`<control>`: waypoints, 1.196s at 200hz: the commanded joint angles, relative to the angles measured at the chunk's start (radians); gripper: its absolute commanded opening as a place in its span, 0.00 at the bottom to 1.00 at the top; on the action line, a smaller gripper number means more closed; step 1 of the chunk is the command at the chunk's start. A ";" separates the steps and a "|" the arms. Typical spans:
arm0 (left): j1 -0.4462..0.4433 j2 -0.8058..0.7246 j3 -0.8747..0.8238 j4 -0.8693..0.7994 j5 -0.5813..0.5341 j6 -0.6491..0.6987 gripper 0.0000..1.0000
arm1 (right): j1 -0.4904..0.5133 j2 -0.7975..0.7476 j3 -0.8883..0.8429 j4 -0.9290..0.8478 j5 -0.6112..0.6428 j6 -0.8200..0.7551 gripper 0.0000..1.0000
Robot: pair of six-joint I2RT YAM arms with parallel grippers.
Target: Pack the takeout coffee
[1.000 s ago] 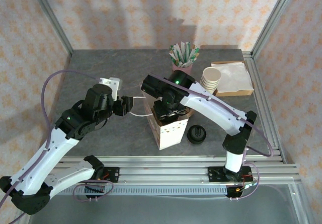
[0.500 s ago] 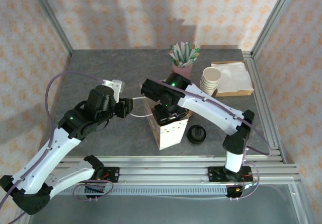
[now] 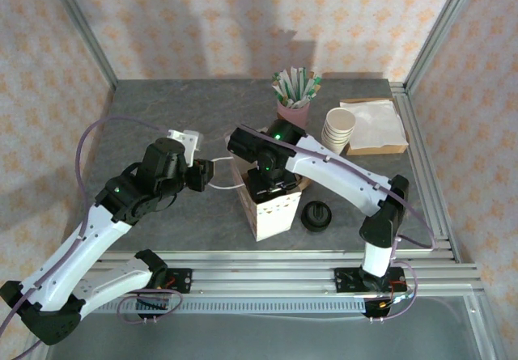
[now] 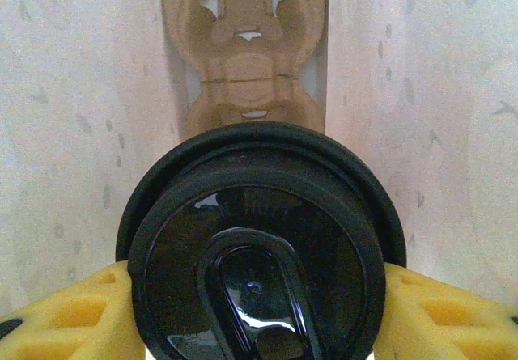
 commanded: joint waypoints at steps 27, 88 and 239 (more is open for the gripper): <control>0.006 0.011 -0.013 0.021 0.026 -0.012 0.22 | -0.013 -0.049 -0.047 0.031 0.002 -0.009 0.59; 0.005 0.024 -0.007 0.016 0.038 -0.017 0.18 | -0.015 -0.057 -0.100 0.082 -0.014 -0.005 0.58; 0.006 0.031 -0.010 0.010 0.054 -0.021 0.13 | -0.017 -0.056 -0.196 0.168 -0.040 0.001 0.58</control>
